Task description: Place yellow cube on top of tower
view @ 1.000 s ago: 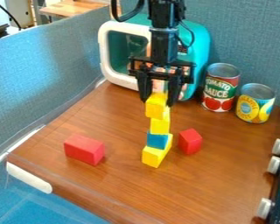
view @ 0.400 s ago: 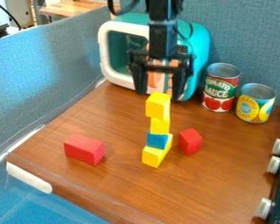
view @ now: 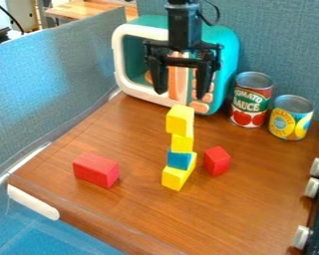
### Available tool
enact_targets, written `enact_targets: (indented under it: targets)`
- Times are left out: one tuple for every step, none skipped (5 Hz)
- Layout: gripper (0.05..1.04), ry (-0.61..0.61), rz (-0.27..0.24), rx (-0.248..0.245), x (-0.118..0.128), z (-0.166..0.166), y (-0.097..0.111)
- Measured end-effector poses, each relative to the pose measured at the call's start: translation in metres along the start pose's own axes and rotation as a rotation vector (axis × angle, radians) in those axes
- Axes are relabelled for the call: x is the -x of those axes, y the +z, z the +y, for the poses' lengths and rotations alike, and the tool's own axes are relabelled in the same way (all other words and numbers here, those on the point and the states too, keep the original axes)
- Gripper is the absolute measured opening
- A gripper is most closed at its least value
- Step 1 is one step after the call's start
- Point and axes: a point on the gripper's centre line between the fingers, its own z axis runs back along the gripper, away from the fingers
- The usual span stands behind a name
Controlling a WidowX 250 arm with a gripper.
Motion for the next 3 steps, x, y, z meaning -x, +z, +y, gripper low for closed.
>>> enact_targets:
  targets:
    - [1.001, 0.068, -0.003, 0.001, -0.007, 0.023, 0.006]
    - [1.001, 0.166, 0.038, 0.041, -0.018, 0.053, -0.003]
    - [1.001, 0.217, 0.059, 0.050, -0.019, 0.071, -0.009]
